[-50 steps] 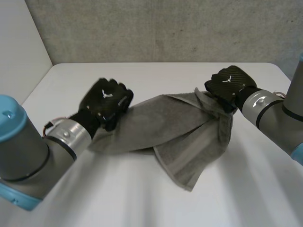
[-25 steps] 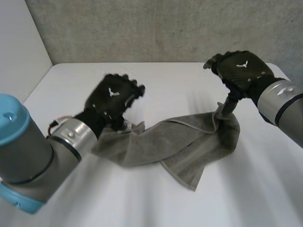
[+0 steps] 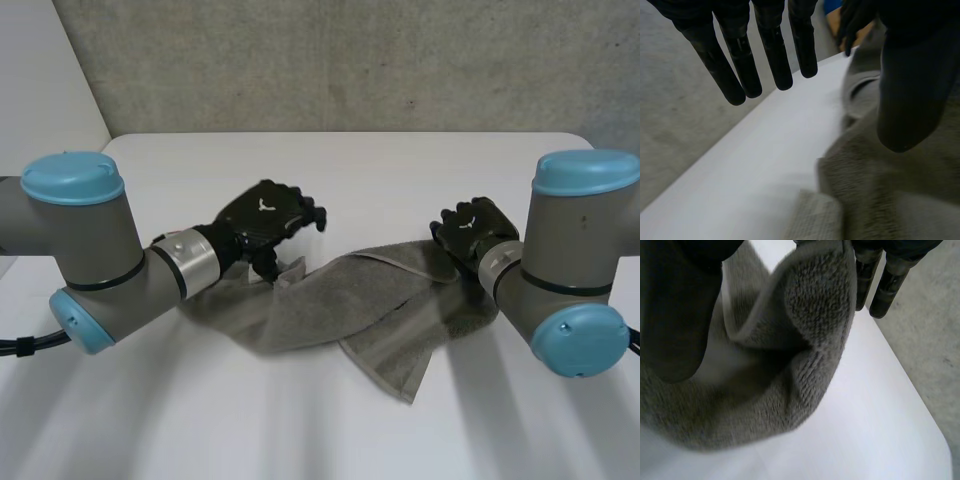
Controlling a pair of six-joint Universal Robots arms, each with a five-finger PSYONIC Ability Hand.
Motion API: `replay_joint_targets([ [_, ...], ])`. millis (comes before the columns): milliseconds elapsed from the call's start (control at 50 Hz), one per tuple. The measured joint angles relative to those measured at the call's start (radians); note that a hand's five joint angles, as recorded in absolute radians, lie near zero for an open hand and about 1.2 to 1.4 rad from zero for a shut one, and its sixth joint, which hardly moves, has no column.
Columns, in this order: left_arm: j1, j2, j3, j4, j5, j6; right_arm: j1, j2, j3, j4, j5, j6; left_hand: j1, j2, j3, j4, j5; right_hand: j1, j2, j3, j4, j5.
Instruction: Fold the towel.
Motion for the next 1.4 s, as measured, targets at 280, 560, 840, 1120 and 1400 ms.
replay_joint_targets([
  [280, -0.002, -0.032, -0.006, -0.031, 0.092, 0.058, -0.007, 0.073, 0.008, -0.162, 0.064, -0.199, 0.15, 0.155, 0.159, 0.147, 0.174, 0.248, 0.233, 0.238, 0.224, 0.264],
  [560, -0.004, -0.08, 0.022, -0.153, 0.066, 0.268, -0.018, 0.127, -0.016, -0.217, 0.077, -0.272, 0.493, 0.504, 0.509, 0.483, 0.505, 0.683, 0.671, 0.667, 0.654, 0.685],
  [840, -0.005, -0.12, 0.189, -0.018, -0.156, 0.284, -0.012, 0.178, -0.211, -0.296, -0.024, -0.439, 0.835, 0.876, 0.922, 0.886, 0.901, 1.111, 1.086, 1.09, 1.084, 1.12],
  [1120, 0.01, -0.071, 0.464, 0.46, -0.538, 0.257, -0.002, 0.011, -0.313, -0.916, -0.151, -0.286, 0.838, 0.884, 0.925, 0.886, 0.901, 1.112, 1.086, 1.094, 1.084, 1.123],
  [1400, 0.085, 0.077, 0.058, 0.453, -0.5, 0.192, -0.023, -0.05, -0.21, -0.395, -0.127, -0.051, 0.84, 0.884, 0.926, 0.886, 0.902, 1.113, 1.086, 1.094, 1.086, 1.124],
])
